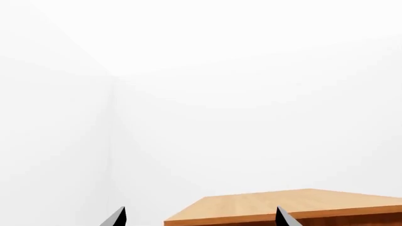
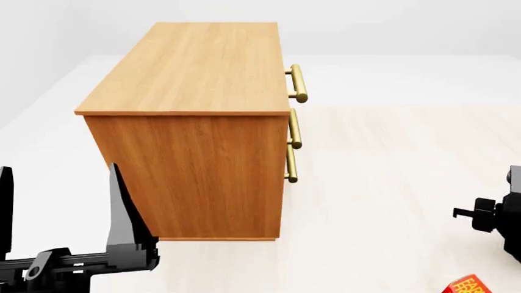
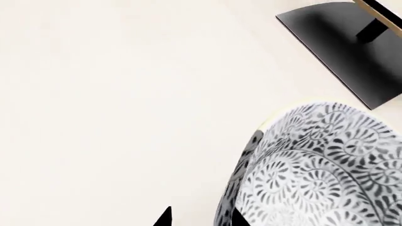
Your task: Close the top drawer of the cabinet and put the bowl on top of it.
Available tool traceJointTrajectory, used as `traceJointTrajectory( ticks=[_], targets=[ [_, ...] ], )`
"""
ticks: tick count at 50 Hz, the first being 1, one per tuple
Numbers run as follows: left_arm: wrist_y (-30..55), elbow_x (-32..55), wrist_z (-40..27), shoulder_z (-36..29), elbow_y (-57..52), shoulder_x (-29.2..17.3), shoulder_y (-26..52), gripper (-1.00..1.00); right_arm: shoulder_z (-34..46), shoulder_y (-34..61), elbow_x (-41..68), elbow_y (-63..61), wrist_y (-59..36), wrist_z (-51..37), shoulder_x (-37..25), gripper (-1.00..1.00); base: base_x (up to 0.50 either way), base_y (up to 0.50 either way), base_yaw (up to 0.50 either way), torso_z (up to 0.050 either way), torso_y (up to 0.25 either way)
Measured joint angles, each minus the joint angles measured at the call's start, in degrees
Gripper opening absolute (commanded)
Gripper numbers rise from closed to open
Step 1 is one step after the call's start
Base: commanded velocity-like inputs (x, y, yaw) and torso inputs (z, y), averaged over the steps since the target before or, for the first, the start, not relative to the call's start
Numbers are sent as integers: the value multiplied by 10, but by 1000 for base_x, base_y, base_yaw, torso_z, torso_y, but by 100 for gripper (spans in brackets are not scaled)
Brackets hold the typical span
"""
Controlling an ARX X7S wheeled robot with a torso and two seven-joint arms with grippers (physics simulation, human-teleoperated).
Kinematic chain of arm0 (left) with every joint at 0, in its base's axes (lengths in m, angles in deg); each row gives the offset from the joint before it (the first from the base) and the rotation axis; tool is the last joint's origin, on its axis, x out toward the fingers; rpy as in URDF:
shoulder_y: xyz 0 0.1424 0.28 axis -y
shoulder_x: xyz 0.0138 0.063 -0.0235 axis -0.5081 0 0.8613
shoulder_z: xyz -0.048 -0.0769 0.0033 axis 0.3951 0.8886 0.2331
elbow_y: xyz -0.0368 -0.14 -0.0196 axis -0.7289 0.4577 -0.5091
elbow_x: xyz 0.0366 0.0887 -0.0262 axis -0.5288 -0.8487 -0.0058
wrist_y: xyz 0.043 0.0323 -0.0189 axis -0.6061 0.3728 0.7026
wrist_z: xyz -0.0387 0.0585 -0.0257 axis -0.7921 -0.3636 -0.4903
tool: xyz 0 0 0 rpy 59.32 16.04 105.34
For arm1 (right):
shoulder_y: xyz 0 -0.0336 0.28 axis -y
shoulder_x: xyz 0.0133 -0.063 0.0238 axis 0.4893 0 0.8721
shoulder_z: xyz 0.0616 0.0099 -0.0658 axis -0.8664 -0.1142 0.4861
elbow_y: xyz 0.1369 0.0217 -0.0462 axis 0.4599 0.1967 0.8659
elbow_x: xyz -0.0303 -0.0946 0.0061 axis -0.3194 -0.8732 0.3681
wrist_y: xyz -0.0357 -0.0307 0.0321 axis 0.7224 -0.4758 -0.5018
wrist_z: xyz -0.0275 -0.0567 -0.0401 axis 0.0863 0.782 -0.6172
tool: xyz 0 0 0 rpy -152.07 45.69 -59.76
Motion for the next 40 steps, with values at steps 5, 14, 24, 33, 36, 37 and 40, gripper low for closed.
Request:
traceJointTrajectory(
  ticks=[5,14,24,33,36,37,40],
  targets=[
    [-2,0,-1,0,0,0,-1,100,-1,-2,-7,8,23,-22,0,-100,0,0,0,-2,0],
    [-5,-1,-3,0,1,-2,-4,100,-3,-6,-15,-43,5,-21,-21,-100,0,0,0,0,0],
    [-7,-1,-5,0,2,-3,-6,100,4,22,4,-167,-43,-11,-42,-100,0,0,0,0,0],
    [-9,-3,-7,-3,2,-3,-7,100,20,88,7,-268,-99,-2,-49,-100,0,0,0,0,0],
    [-9,-4,-7,-4,2,-3,-7,100,27,116,5,-293,-115,4,-47,-100,0,0,0,0,0],
    [-9,-4,-7,-5,2,-3,-6,100,31,126,4,-301,-120,7,-45,-100,0,0,0,0,0],
    [-8,-5,-8,-6,2,-3,-6,100,40,156,0,-318,-132,16,-37,-100,0,0,0,0,0]
  ],
)
